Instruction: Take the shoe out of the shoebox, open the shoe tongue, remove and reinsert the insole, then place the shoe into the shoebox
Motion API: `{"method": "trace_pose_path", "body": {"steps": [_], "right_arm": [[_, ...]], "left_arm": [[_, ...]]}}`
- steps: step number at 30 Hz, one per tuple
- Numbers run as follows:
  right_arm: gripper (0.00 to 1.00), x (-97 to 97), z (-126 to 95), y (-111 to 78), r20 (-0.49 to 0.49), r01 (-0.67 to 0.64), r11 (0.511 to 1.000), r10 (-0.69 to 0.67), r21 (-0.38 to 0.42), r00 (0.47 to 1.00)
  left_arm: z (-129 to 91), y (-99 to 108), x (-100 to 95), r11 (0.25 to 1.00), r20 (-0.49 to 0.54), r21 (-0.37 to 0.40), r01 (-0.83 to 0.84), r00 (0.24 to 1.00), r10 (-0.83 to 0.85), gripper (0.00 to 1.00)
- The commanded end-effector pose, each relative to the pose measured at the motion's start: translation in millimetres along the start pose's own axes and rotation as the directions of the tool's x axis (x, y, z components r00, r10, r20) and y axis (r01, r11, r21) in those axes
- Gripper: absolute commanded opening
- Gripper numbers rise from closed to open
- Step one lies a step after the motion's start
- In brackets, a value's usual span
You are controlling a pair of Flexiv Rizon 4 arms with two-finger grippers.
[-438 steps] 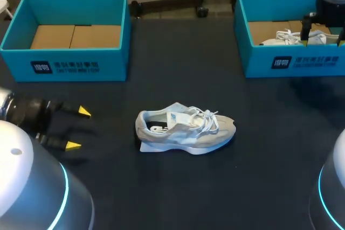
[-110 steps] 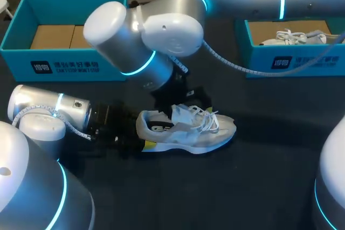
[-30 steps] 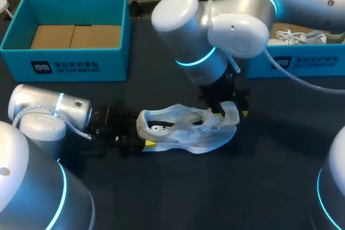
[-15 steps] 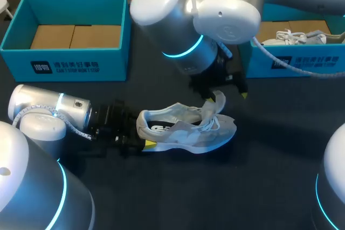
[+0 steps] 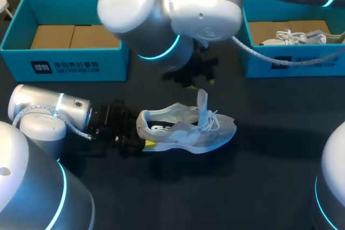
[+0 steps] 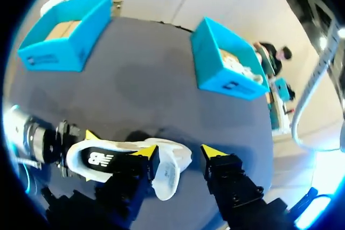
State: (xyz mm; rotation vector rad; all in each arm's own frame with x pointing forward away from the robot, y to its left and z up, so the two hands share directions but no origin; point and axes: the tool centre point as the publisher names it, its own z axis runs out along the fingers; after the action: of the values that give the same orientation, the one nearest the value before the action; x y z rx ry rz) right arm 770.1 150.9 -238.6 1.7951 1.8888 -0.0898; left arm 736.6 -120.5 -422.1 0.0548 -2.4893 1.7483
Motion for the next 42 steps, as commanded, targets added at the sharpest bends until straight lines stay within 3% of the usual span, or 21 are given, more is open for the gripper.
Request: {"method": "trace_pose_path", "body": {"steps": [1, 6, 12, 14, 16, 24, 31, 33, 36, 42], "right_arm": [[0.42, 15.3, -12, 4.9, -0.020, 0.076, 0.997, -0.076, -0.026, 0.997], [0.34, 27.6, -21, 7.8, -0.046, 0.171, 0.984, -0.173, -0.045, 0.984], [0.20, 46.7, -37, 8.0, -0.139, 0.320, 0.941, -0.333, -0.111, 0.933], [0.07, 50.8, -40, 6.4, -0.168, 0.359, 0.925, -0.377, -0.128, 0.911], [0.00, 53.3, -43, 4.8, -0.189, 0.388, 0.910, -0.410, -0.143, 0.892], [0.00, 65.8, -50, -8.2, -0.304, 0.570, 0.801, -0.597, -0.183, 0.742], [0.00, 74.6, -47, -21.1, -0.353, 0.702, 0.685, -0.716, -0.193, 0.602], [0.00, 75.6, -46, -23.5, -0.352, 0.717, 0.670, -0.730, -0.193, 0.586], [0.00, 77.5, -42, -31.9, -0.390, 0.773, 0.603, -0.771, -0.196, 0.503], [0.00, 77.5, -42, -31.9, -0.390, 0.773, 0.603, -0.771, -0.196, 0.503]], "left_arm": [[1, 1, -0.5, 1.000, 0.001, -0.002, 0.000, 1.000, 0.000, 0.00], [1, 1, -0.5, 1.000, 0.001, -0.002, 0.000, 1.000, 0.000, 0.00], [1, 1, -0.5, 1.000, 0.001, -0.002, 0.000, 1.000, 0.000, 0.00], [1, 1, -0.5, 1.000, 0.001, -0.002, 0.000, 1.000, 0.000, 0.00], [1, 1, -0.5, 1.000, 0.001, -0.002, 0.000, 1.000, 0.000, 0.00], [1, 1, -0.5, 1.000, 0.001, -0.002, 0.000, 1.000, 0.000, 0.00], [1, 1, -0.5, 1.000, 0.001, -0.002, 0.000, 1.000, 0.000, 0.00], [1, 1, -0.5, 1.000, 0.001, -0.002, 0.000, 1.000, 0.000, 0.00], [1, 1, -0.5, 1.000, 0.001, -0.002, 0.000, 1.000, 0.000, 0.00], [1, 1, -0.5, 1.000, 0.001, -0.002, 0.000, 1.000, 0.000, 0.00]]}}
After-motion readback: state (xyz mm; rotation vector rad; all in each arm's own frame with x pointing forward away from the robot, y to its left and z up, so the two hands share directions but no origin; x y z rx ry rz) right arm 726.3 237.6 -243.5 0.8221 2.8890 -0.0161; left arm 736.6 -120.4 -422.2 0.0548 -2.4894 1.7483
